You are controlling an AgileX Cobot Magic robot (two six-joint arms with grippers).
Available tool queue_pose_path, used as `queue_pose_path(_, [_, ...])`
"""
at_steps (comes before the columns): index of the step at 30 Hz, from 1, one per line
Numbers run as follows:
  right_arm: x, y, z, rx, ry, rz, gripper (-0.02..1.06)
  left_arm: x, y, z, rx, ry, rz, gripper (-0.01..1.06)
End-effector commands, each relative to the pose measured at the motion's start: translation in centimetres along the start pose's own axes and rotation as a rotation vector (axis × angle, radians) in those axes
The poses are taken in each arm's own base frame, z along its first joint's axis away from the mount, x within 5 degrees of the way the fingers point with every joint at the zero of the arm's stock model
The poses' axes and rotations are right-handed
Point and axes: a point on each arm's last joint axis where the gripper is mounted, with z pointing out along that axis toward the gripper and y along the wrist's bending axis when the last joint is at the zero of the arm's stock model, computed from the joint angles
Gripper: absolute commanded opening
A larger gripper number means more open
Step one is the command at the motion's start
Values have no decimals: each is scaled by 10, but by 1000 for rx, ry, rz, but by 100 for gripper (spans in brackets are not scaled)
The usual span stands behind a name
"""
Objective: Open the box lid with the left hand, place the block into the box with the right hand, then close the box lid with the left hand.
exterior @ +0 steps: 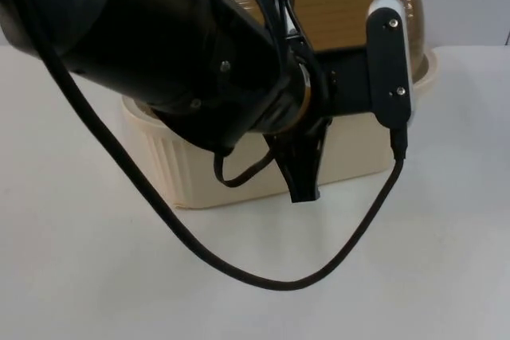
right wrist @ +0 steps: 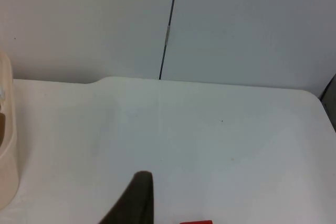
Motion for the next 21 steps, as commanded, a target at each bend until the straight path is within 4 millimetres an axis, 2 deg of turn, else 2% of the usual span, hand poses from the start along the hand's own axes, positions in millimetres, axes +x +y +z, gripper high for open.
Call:
queue_pose_path(1, [-3,-1,-2,1,-19,-4,105,3,5,2,-18,16,-9,0])
queue_pose_path(21, [-3,-1,-2,1,-19,-1,105,10,13,2,-76,74,91,0])
